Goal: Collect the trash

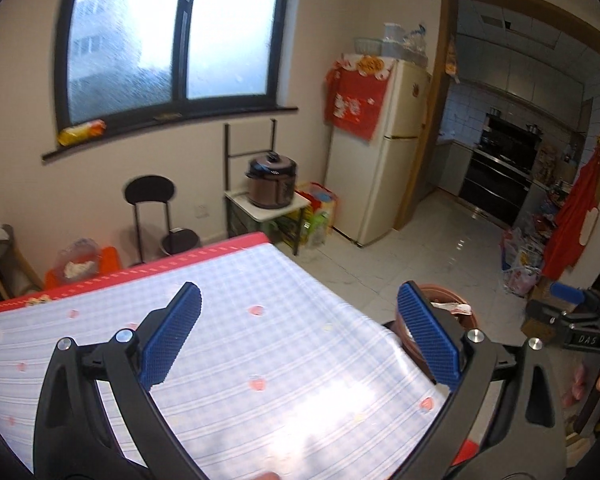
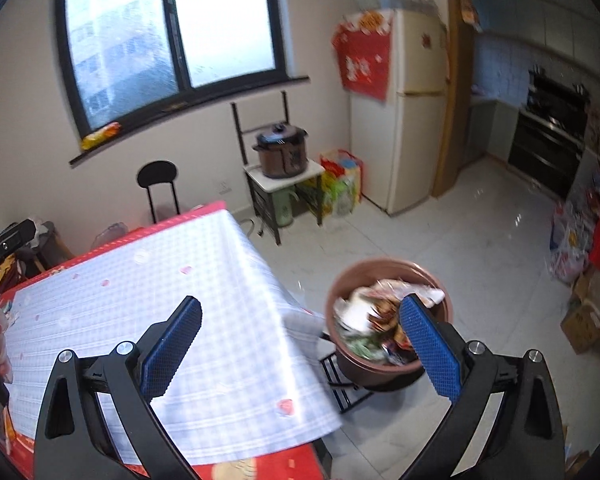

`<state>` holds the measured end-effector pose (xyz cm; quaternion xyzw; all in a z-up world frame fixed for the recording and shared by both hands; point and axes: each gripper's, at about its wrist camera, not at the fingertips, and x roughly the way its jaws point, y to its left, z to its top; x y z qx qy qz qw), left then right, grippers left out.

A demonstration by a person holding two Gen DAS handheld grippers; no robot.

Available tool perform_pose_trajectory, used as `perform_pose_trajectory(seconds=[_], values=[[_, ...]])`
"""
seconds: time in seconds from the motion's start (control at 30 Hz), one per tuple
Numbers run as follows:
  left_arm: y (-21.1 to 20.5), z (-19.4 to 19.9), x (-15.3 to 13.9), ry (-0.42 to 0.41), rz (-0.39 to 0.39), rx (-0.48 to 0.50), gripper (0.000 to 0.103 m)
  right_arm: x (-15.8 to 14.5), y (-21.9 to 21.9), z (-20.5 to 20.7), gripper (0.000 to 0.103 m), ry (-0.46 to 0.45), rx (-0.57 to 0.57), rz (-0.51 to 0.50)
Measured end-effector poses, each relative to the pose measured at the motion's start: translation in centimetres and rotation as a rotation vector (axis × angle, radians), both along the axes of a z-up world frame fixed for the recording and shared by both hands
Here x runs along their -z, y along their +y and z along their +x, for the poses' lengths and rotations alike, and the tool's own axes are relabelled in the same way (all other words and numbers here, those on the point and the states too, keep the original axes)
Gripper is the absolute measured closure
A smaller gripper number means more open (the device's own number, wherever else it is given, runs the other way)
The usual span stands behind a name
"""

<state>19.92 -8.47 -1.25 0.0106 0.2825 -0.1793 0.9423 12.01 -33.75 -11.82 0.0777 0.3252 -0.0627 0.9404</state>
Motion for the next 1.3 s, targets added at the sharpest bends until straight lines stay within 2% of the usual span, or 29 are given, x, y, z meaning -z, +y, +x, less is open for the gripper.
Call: perform_pose_trajectory(seconds=[0.23,0.53,1.3], values=[[5.7,-3.2,-1.9,-0.032,-0.014,-0.076,0.006,-2.8,4.9,-0.2,0.005,-0.043,-0.035,-0.047],[8.9,-4.6,-3.1,-0.069,0.022,-0.105,0.006,-4.2,8.6,0.3,0.005,-0.053,-0.047,-0.069],[8.9,-5.0,-3.4,-0.088,0.015,-0.088,0.006,-5.3,8.9,-0.6,0.005,-0.073,-0.022,-0.097]])
